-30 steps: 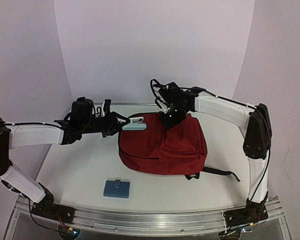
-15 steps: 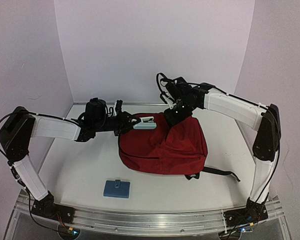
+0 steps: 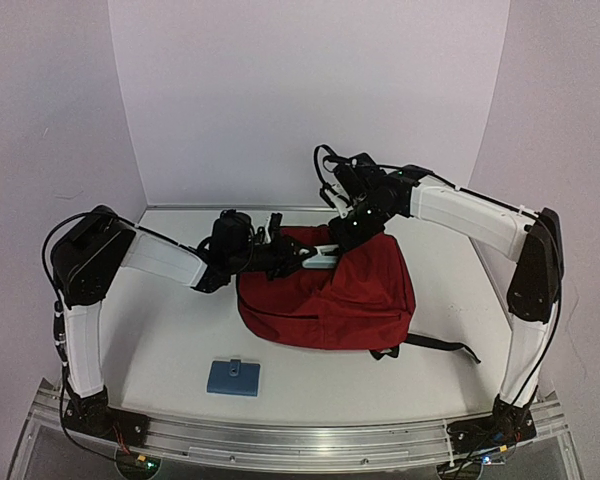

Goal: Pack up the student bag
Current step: Place the stationery in the student bag.

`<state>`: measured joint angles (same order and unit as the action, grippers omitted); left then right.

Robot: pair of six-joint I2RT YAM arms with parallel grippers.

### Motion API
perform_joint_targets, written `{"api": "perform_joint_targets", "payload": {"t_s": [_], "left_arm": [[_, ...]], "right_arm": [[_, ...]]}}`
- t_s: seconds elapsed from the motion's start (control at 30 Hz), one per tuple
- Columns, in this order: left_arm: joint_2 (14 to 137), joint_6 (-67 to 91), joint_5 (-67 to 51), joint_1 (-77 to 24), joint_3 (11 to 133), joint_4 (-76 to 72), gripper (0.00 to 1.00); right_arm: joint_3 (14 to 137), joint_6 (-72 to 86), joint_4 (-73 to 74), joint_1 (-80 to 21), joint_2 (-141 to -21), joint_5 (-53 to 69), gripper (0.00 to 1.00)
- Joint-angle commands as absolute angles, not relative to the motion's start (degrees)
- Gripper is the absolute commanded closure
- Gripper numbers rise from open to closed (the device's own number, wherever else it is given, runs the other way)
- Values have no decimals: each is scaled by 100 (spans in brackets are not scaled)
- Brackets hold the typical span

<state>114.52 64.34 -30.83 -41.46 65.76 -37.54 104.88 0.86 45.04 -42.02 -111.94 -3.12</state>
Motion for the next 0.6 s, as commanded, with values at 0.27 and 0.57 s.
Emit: {"api": "perform_joint_targets", "payload": {"t_s": [0.27,0.57], "left_arm": [[11920,6237,-3821,-4516,7581,-3934,100],[11891,5868,-3598,-4571,7756,-3042,95]], "right_arm": [[10556,62,4511,-4193,-10856,-231,100],[10548,48,4510,-4192,-10845,-242,100]]}}
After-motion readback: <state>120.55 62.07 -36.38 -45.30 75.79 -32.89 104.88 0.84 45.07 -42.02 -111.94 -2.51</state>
